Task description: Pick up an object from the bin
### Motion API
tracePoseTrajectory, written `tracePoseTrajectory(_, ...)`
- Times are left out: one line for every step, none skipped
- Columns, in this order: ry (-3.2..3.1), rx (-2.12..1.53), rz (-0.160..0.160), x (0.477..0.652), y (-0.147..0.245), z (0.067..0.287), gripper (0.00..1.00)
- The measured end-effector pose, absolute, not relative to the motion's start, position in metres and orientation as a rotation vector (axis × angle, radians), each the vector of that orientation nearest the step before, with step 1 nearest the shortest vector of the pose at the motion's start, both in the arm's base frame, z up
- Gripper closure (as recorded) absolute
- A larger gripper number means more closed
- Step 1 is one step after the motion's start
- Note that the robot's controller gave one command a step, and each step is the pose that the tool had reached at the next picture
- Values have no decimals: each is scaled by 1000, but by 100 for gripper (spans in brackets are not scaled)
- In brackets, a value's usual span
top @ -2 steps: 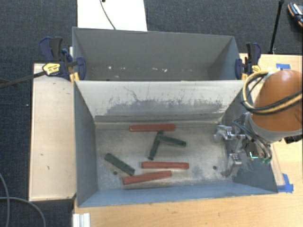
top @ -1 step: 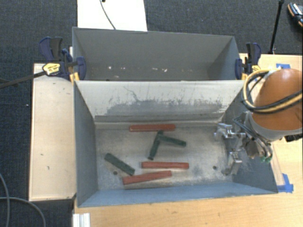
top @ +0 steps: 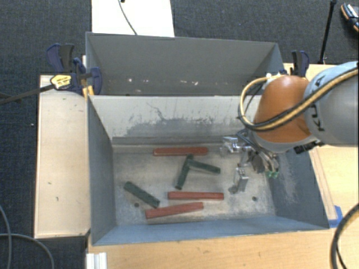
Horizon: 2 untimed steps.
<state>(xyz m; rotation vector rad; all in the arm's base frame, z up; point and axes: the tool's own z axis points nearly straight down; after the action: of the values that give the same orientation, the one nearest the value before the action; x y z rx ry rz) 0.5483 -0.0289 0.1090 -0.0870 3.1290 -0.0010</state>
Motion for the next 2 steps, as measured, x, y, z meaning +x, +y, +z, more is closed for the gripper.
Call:
tracePoseTrajectory(3142, -87, 3, 566, -9, 71, 0)
tracePoseTrajectory(3137, -40, 2, 581, 36, 101, 0)
